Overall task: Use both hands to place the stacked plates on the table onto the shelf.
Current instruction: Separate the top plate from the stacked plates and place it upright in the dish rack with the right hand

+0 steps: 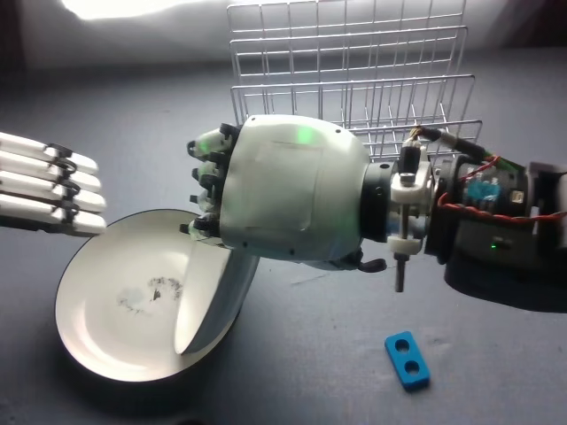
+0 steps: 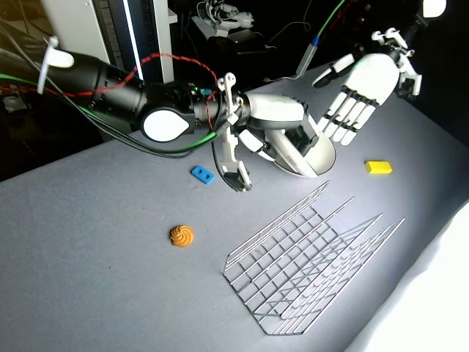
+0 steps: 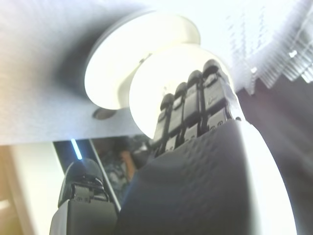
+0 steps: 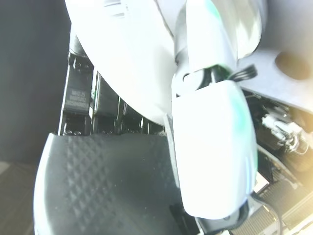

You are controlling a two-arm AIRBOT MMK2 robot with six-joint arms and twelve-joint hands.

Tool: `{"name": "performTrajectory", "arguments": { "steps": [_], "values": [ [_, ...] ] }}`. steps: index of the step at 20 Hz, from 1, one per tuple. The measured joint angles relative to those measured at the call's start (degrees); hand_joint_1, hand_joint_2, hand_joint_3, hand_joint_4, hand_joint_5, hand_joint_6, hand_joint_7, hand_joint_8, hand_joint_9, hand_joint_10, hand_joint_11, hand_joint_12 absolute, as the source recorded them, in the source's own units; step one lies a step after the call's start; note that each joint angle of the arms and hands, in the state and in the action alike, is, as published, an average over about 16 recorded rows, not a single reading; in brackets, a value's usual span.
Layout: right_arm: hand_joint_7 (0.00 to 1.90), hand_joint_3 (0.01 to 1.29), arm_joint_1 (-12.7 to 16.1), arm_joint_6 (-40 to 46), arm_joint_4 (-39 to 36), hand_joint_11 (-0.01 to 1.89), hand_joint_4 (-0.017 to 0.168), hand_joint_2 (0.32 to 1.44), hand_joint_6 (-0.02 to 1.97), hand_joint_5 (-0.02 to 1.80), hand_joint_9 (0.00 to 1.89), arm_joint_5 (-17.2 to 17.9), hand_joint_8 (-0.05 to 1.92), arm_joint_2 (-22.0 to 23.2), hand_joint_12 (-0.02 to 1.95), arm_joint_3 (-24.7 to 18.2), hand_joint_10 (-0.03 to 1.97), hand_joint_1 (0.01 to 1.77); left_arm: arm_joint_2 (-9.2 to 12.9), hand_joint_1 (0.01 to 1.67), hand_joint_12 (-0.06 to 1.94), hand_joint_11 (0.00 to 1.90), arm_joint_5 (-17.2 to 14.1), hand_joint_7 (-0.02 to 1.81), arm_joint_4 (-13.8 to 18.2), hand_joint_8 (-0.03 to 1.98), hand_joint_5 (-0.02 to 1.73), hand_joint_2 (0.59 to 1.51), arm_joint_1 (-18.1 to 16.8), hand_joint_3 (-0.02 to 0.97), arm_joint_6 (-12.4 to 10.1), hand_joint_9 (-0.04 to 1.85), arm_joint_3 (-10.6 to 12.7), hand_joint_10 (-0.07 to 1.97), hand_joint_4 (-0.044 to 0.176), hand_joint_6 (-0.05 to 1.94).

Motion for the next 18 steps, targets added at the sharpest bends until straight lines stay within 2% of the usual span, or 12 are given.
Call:
{"name": "performTrajectory", "arguments": {
  "steps": [5, 9, 13, 18],
  "values": [
    [1.02, 0.01, 3.1, 1.8, 0.8, 0.67, 0.004, 1.00, 0.98, 0.90, 0.88, -1.4, 0.88, 4.8, 1.37, -4.8, 1.29, 1.32, 0.1, 0.02, 0.01, 0.01, -0.9, 0.02, -0.2, 0.01, 0.03, 1.100, -0.3, 0.016, -0.8, 0.02, 2.9, 0.01, 0.004, 0.02],
    [1.02, 0.01, 6.2, 8.2, -2.0, 0.66, 0.004, 1.00, 1.02, 0.90, 0.88, -3.1, 0.90, 8.8, 1.38, -7.6, 1.29, 1.32, 0.2, 0.02, 0.01, 0.02, -1.3, 0.02, -0.2, 0.01, 0.03, 1.098, -0.5, 0.016, -1.3, 0.02, 4.2, 0.01, 0.004, 0.02],
    [1.01, 0.01, 10.1, 20.9, -8.8, 0.67, 0.003, 1.00, 1.03, 0.90, 0.88, -4.6, 0.91, 12.5, 1.37, -9.0, 1.28, 1.32, 0.2, 0.02, 0.01, 0.02, -1.4, 0.02, -0.2, 0.01, 0.02, 1.099, -0.8, 0.016, -1.8, 0.02, 4.6, 0.01, 0.005, 0.02],
    [1.00, 0.01, 15.3, 42.9, -19.3, 0.68, 0.003, 1.00, 1.05, 0.89, 0.87, -5.9, 0.93, 16.2, 1.37, -8.7, 1.28, 1.33, 0.2, 0.02, 0.01, 0.02, -1.1, 0.02, 0.0, 0.01, 0.02, 1.100, -1.1, 0.016, -2.3, 0.02, 4.0, 0.01, 0.005, 0.02]
  ]
}}
